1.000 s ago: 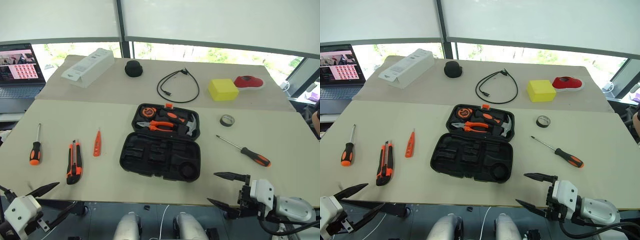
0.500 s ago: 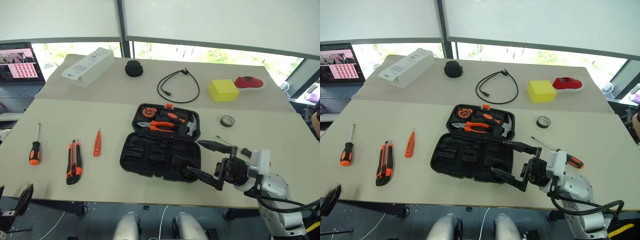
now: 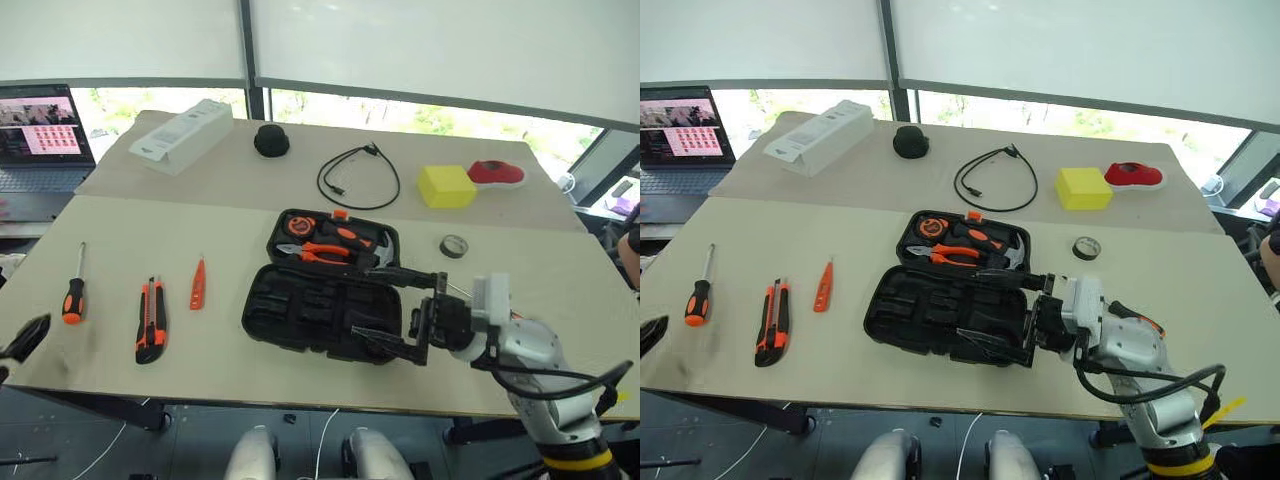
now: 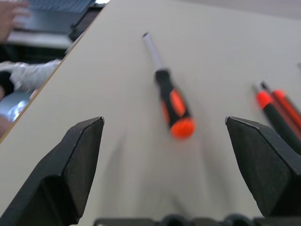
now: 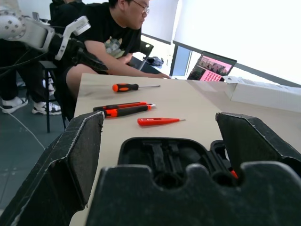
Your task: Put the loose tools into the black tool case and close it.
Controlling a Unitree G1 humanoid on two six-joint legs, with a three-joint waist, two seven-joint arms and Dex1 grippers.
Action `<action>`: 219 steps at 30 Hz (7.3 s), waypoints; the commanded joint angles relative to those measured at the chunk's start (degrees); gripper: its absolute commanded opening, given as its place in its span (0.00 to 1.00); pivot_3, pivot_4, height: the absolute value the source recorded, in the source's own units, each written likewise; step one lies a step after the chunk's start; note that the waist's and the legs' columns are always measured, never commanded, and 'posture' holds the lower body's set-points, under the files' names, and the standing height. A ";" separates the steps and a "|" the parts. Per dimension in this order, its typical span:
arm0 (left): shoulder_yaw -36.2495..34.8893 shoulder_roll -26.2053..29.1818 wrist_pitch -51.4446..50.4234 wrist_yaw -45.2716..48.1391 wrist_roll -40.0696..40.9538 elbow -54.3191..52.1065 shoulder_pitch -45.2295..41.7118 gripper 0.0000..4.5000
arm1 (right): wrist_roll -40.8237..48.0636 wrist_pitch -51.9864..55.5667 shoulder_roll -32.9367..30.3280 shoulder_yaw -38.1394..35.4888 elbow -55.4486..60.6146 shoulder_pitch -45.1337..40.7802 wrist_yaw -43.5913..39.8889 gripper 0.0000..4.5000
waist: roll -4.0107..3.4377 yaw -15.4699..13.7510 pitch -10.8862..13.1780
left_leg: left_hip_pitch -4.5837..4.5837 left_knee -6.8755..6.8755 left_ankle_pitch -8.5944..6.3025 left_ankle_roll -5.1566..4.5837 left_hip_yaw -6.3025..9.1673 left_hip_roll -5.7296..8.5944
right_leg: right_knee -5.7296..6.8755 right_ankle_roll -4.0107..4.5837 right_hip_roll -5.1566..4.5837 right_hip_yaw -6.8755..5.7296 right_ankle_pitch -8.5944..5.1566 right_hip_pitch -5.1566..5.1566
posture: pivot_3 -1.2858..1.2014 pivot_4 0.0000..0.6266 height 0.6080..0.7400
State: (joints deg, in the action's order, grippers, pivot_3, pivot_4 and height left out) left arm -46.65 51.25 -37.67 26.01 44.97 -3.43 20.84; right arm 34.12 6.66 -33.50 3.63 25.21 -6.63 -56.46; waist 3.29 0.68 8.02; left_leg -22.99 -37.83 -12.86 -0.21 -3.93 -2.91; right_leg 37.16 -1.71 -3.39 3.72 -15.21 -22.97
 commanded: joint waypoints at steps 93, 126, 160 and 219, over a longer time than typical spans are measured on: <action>63.42 -26.80 31.21 37.36 -45.22 30.01 -60.12 0.01 | 9.46 13.60 -5.36 -22.49 6.80 13.88 2.64 1.00 | -0.81 -1.39 0.39 | -1.16 -1.10 -0.14 -0.18 0.25 0.17 | 0.03 -0.51 0.26 -0.05 0.22 -0.09 | 0.52 0.24 1.00; 27.92 -8.65 33.26 56.03 -8.26 -2.72 -20.41 0.99 | -4.80 -19.68 -1.25 -44.34 -26.65 37.11 -5.61 1.00 | -1.40 -0.39 0.31 | -0.18 -0.80 -0.25 -0.28 0.28 -0.07 | -0.13 -0.16 -0.08 0.07 -0.21 0.67 | 0.52 0.24 1.00; 31.64 -9.75 23.74 48.83 -1.51 -16.98 -19.32 1.00 | -15.97 7.82 -26.58 -11.84 -43.81 -15.50 -19.89 0.22 | -1.87 0.25 0.26 | -0.31 -0.57 -0.27 -0.35 -0.21 0.17 | -0.18 -0.49 0.07 0.28 -0.04 0.38 | 0.52 0.24 1.00; 26.25 -11.19 27.29 42.29 -4.37 -16.54 -8.38 1.00 | -15.77 20.20 -0.65 12.60 -21.93 -31.83 -13.73 0.14 | -1.40 0.20 0.41 | -0.81 -0.43 -0.26 -0.32 0.11 0.07 | -0.06 -0.33 0.07 0.11 0.02 -0.31 | 0.52 0.24 1.00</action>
State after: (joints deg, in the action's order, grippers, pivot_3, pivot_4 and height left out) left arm -20.38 39.94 -10.88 68.37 40.51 -19.30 13.46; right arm 18.98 32.22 -35.81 17.39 4.77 -38.90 -71.64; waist 1.89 0.88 8.43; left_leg -23.80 -38.26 -13.11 -0.52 -3.82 -2.84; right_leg 37.10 -2.04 -3.30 3.82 -15.19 -23.27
